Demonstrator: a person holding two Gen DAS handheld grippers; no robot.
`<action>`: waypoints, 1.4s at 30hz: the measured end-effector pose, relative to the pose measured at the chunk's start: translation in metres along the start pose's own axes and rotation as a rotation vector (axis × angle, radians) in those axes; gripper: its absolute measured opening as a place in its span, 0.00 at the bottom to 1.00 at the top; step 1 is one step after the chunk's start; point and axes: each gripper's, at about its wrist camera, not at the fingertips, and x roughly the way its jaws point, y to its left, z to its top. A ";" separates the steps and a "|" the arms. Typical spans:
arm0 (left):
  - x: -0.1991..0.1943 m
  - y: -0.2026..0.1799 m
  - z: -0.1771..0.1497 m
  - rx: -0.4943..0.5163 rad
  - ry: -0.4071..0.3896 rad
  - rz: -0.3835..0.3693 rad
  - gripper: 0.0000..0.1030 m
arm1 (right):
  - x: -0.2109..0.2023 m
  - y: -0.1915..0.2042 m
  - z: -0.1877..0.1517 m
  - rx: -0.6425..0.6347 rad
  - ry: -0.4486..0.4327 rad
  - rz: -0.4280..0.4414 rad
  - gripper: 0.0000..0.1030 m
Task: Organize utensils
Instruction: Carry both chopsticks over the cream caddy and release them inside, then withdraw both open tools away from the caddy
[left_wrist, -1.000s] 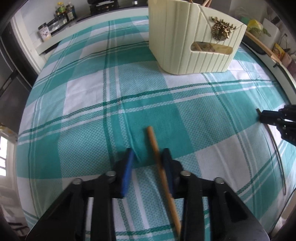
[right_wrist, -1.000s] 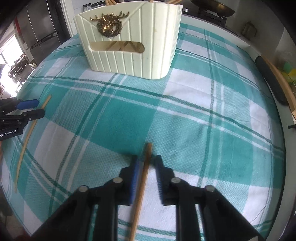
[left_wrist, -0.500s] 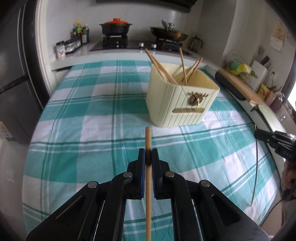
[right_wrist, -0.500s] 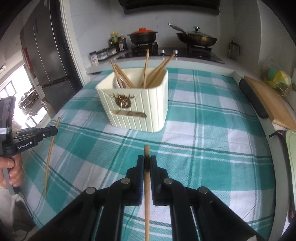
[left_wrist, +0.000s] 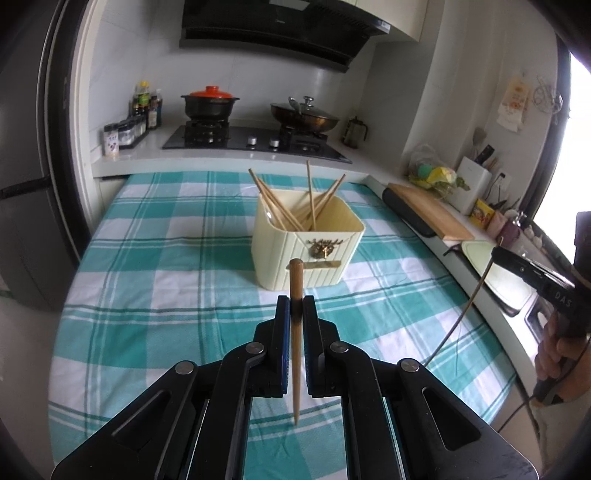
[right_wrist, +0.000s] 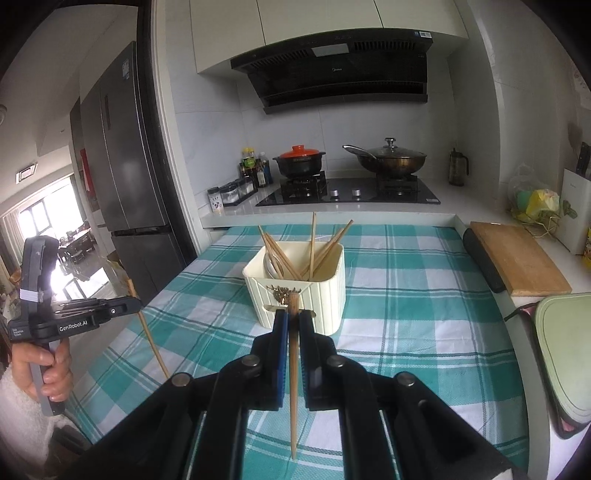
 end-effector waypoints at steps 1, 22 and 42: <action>-0.001 0.000 0.002 -0.003 -0.005 -0.003 0.04 | -0.002 0.001 0.001 0.000 -0.009 -0.003 0.06; 0.011 -0.004 0.181 -0.046 -0.297 0.036 0.04 | 0.067 0.001 0.176 -0.108 -0.275 -0.032 0.06; 0.145 0.008 0.138 -0.016 -0.032 0.192 0.74 | 0.226 -0.038 0.124 0.035 0.072 0.035 0.64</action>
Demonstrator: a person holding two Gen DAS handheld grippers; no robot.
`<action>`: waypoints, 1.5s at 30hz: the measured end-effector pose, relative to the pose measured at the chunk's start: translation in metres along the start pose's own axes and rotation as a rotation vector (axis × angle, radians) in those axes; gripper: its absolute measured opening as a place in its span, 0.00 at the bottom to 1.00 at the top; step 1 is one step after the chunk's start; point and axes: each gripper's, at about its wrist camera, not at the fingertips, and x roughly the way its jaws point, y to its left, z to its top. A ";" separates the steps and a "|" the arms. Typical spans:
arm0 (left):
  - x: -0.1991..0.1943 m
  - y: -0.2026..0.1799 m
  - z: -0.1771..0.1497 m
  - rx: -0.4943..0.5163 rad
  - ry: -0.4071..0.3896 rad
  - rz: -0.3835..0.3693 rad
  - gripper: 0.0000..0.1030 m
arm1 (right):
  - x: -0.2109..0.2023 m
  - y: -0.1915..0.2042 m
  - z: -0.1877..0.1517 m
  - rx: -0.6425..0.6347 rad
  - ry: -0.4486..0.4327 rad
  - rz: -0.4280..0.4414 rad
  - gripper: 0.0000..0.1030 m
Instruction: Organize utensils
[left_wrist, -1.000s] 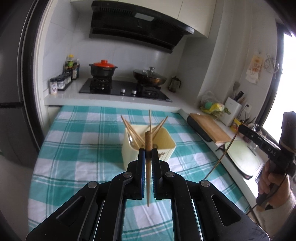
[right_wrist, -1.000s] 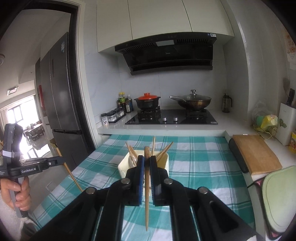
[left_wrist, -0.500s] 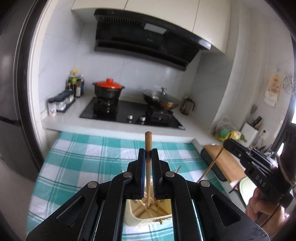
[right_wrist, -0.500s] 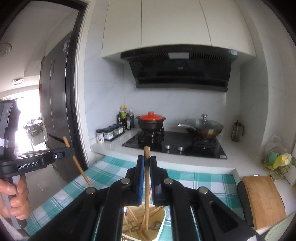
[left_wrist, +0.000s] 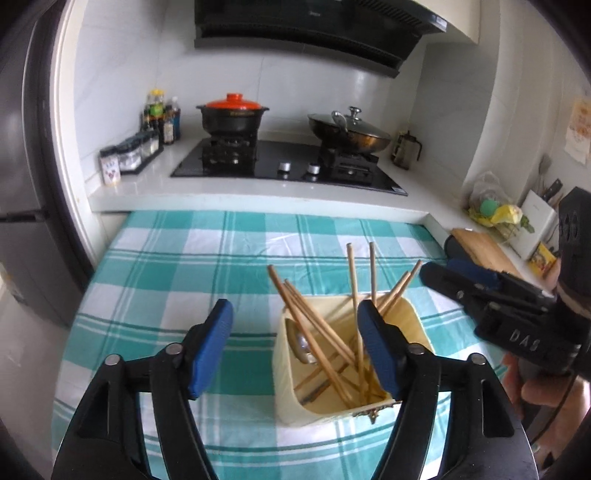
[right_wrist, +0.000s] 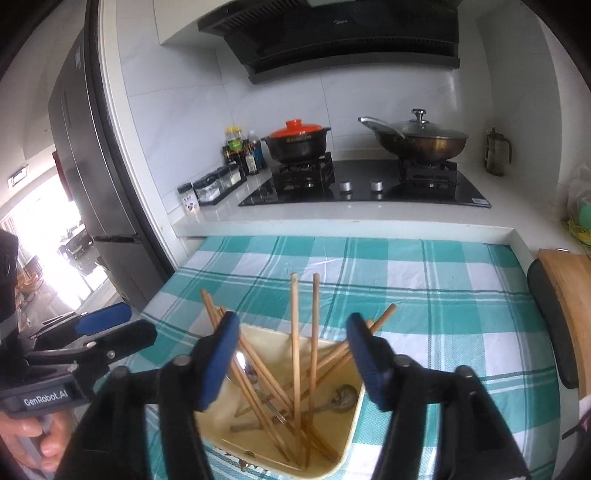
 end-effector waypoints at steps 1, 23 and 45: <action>-0.011 -0.002 -0.003 0.023 -0.013 0.020 0.79 | -0.011 0.001 -0.001 -0.003 -0.012 -0.011 0.64; -0.164 -0.047 -0.136 0.086 -0.102 0.198 1.00 | -0.205 0.079 -0.142 -0.077 -0.083 -0.284 0.98; -0.209 -0.047 -0.141 0.050 -0.134 0.219 1.00 | -0.236 0.113 -0.155 -0.080 -0.112 -0.247 0.99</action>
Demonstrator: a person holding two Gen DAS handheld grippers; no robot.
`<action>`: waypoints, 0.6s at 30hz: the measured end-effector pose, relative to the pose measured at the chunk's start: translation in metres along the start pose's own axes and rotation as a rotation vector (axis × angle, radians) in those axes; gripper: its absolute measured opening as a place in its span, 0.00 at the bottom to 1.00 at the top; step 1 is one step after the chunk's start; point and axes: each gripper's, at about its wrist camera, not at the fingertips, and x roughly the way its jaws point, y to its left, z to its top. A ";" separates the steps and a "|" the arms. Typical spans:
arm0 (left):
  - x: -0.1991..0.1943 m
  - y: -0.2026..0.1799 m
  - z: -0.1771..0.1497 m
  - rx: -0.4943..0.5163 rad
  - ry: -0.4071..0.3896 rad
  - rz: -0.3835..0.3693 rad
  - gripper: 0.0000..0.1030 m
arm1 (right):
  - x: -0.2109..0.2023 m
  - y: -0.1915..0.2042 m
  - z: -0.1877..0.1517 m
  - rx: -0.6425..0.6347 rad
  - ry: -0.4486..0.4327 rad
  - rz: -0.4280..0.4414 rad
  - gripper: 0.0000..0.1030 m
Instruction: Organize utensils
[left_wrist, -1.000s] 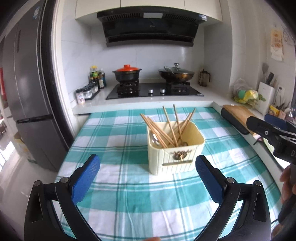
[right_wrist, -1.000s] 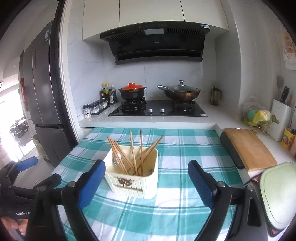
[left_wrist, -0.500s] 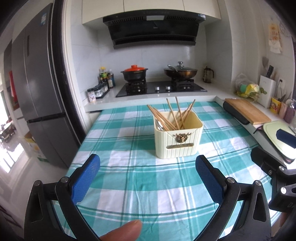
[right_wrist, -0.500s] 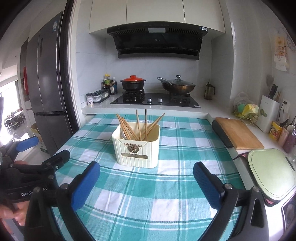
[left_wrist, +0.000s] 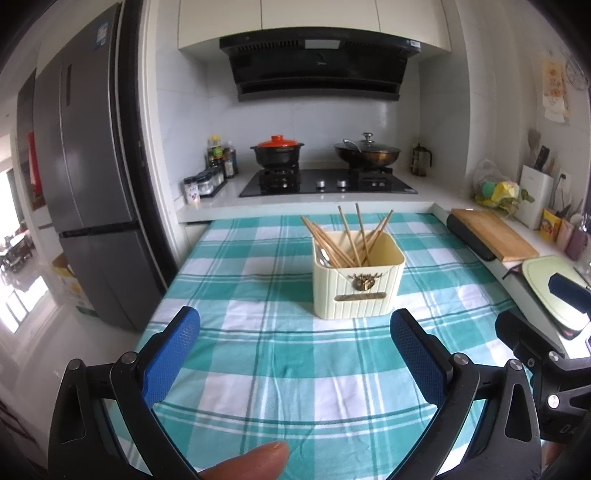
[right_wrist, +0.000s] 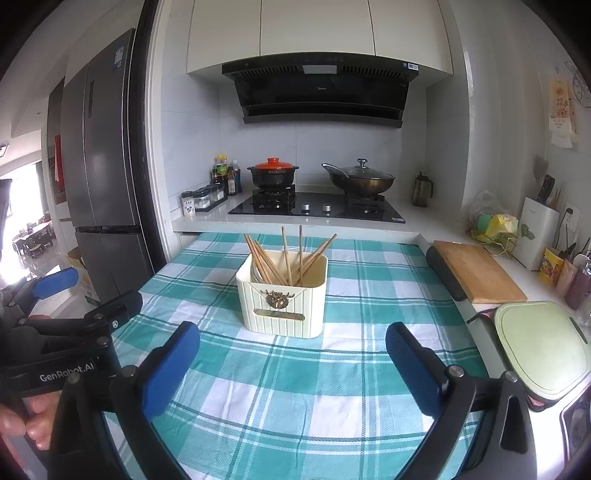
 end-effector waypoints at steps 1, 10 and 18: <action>0.001 0.001 0.000 -0.002 0.002 0.003 1.00 | 0.000 0.001 0.000 -0.001 0.000 0.002 0.99; 0.003 0.001 -0.002 -0.003 0.013 0.013 1.00 | -0.001 0.010 -0.001 -0.028 0.005 0.007 0.99; 0.004 0.002 -0.003 -0.002 0.017 0.009 1.00 | -0.001 0.012 -0.001 -0.031 0.009 0.008 0.99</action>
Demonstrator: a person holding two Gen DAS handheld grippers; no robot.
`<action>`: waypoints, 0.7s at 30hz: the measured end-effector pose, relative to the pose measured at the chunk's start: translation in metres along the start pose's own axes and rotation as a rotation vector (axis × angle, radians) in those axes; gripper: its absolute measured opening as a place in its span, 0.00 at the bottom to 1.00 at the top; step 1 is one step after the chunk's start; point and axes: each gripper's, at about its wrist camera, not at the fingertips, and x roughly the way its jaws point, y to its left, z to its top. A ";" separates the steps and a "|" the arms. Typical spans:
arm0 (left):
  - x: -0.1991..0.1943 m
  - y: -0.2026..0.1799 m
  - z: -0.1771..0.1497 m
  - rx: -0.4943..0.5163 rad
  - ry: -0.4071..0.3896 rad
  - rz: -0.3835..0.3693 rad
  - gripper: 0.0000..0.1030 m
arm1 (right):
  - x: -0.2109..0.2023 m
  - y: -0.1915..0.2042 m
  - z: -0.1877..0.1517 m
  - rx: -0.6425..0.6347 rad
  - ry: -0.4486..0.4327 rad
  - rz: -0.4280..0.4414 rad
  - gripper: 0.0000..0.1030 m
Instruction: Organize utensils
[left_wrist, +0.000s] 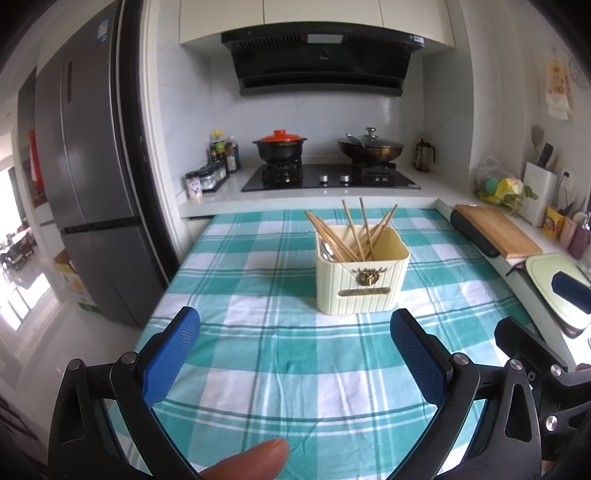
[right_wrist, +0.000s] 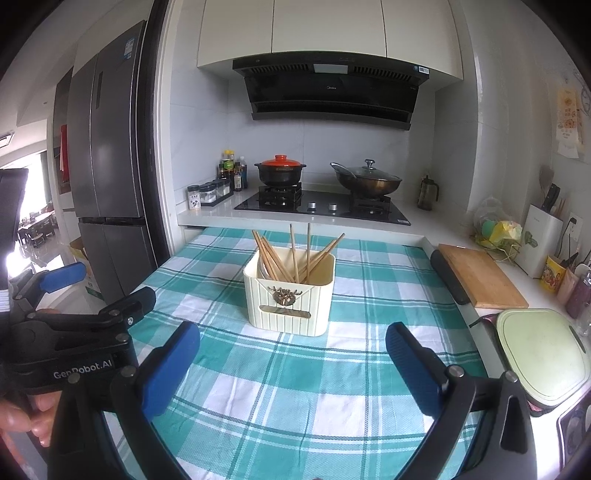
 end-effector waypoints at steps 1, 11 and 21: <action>0.000 0.000 0.000 -0.001 -0.001 -0.001 1.00 | 0.000 0.000 0.000 0.000 0.002 -0.001 0.99; 0.003 0.000 -0.001 -0.008 0.009 -0.006 1.00 | 0.001 0.001 -0.001 0.000 0.012 0.000 0.99; 0.004 -0.002 -0.002 0.000 0.007 -0.010 1.00 | 0.005 -0.001 -0.003 0.003 0.029 -0.011 1.00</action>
